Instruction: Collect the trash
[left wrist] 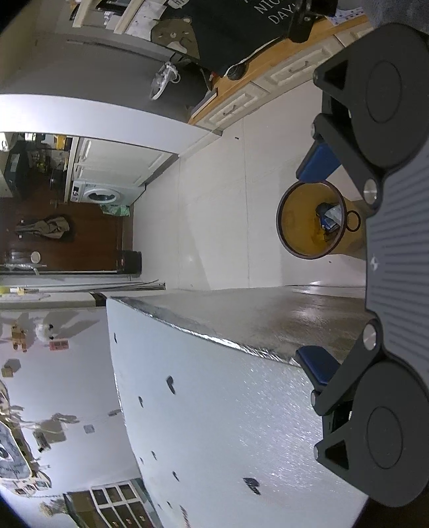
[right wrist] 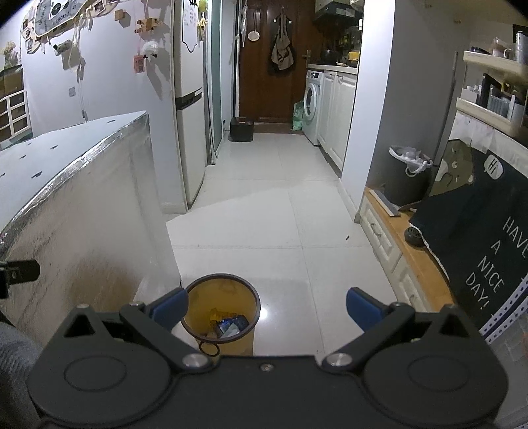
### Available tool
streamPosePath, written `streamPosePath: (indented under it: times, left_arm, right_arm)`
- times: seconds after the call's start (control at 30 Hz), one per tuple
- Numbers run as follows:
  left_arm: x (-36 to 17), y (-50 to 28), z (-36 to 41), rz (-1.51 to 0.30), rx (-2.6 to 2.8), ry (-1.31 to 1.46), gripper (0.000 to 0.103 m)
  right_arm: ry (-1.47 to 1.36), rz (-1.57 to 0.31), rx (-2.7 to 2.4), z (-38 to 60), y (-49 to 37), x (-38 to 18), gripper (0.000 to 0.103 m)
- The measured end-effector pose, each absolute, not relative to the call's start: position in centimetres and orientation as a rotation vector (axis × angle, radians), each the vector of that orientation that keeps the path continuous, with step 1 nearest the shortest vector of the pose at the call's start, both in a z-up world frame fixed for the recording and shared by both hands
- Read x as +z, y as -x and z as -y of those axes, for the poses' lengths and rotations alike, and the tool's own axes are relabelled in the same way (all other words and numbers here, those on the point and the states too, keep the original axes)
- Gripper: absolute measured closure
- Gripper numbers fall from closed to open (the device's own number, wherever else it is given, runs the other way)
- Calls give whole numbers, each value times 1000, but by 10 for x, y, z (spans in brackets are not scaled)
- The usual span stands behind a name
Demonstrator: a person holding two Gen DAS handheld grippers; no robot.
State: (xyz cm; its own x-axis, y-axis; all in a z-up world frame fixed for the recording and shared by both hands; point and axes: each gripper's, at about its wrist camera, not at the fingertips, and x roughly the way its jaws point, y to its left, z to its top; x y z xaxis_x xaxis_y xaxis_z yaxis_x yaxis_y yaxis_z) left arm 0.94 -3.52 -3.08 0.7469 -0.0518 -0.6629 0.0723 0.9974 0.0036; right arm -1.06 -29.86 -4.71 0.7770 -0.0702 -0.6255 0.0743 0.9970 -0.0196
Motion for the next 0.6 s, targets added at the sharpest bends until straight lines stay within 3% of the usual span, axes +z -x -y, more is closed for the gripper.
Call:
streamPosePath:
  times: [0.6]
  left_arm:
    - [-39,-3,32,-722,-83,-50,0]
  right_arm:
    - [-15,-678,-88,299,13,-51,0]
